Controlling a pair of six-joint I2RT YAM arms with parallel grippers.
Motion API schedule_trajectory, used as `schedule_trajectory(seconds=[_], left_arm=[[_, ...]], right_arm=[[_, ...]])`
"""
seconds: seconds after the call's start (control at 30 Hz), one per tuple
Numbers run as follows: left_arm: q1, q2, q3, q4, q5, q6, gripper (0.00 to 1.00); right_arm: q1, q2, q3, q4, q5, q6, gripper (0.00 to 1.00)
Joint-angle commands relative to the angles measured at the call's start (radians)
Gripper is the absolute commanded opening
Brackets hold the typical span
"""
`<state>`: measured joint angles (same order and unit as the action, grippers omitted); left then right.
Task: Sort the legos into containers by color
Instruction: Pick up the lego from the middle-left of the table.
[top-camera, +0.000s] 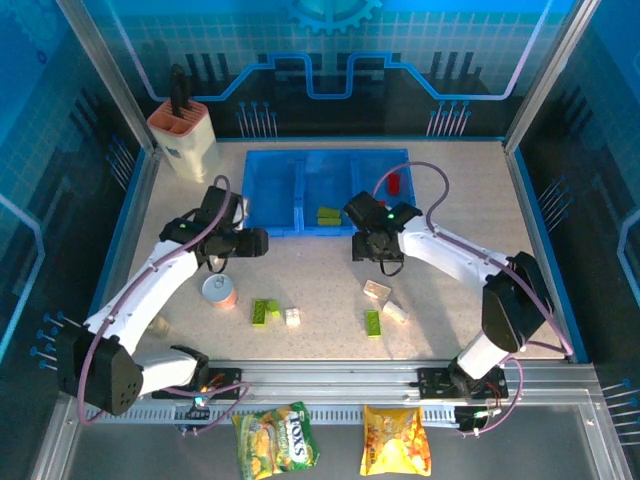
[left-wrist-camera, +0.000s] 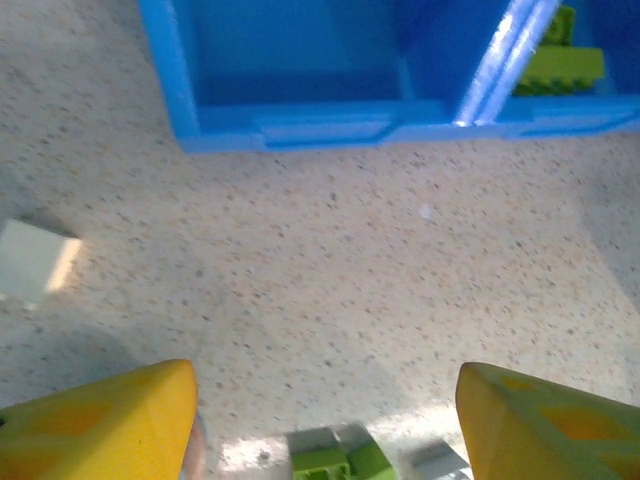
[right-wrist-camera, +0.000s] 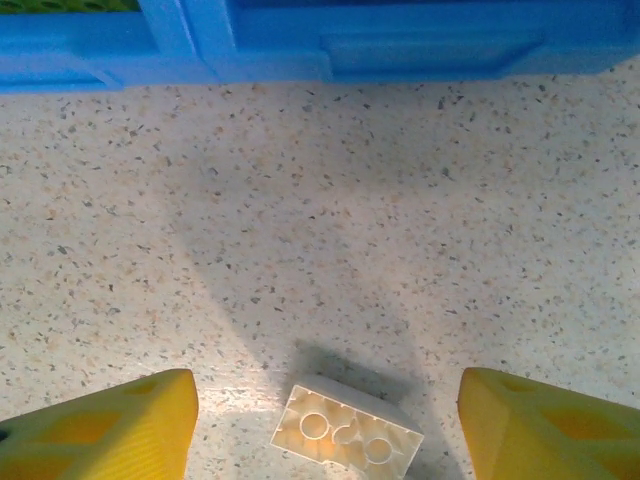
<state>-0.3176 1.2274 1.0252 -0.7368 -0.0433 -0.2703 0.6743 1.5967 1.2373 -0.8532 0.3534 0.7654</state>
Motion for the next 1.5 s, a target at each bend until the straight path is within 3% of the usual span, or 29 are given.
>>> schedule_trajectory(seconds=[0.0,0.4,0.73,1.0,1.47], left_arm=[[-0.071,0.015,0.003,-0.051,0.016,-0.132,0.69],[-0.330,0.108,-0.075,-0.046,-0.081,-0.418,0.64],[-0.458,0.228,-0.120,-0.033,-0.089,-0.574,0.60],[-0.515,0.300,-0.158,0.002,-0.066,-0.658,0.56],[-0.543,0.347,-0.165,0.031,-0.055,-0.680,0.49]], right_arm=[[0.001,-0.059,-0.054,0.013,0.038,0.033,0.71],[-0.050,-0.129,-0.180,0.100,-0.008,-0.002,0.71],[-0.086,-0.170,-0.236,0.157,-0.045,-0.042,0.71],[-0.114,-0.199,-0.269,0.182,-0.072,-0.061,0.71],[-0.135,-0.223,-0.305,0.197,-0.083,-0.065,0.71]])
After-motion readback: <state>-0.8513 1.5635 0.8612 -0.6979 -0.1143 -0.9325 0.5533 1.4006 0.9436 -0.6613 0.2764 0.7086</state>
